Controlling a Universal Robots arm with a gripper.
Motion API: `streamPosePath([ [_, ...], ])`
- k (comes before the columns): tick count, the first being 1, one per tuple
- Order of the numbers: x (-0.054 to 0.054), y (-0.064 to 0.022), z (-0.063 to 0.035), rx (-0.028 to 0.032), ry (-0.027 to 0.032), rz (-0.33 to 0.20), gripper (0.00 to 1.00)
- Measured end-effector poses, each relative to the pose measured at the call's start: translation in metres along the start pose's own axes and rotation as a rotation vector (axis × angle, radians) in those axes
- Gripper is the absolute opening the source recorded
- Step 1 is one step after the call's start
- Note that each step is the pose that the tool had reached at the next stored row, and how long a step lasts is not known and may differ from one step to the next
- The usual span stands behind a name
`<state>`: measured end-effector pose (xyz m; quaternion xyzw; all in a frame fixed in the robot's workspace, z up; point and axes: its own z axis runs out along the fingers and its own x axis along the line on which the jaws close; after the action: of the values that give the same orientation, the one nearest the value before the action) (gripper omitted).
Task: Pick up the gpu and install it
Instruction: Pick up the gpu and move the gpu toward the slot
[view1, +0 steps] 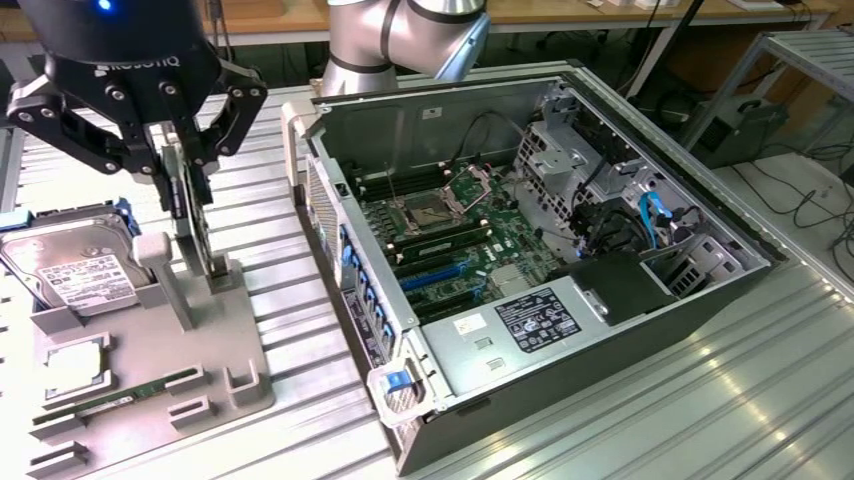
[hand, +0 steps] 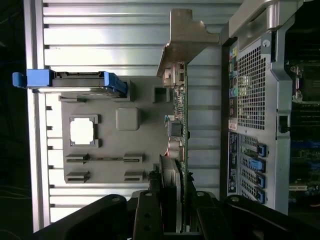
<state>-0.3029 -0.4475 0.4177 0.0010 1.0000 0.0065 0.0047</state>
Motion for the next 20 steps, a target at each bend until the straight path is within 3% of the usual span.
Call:
streamPosePath([
  [15,0.000,0.0003,-0.0229,0.0001,0.0000,0.000,0.27],
  [20,0.000,0.0003,-0.0242,0.0000,0.0000,0.000,0.27],
])
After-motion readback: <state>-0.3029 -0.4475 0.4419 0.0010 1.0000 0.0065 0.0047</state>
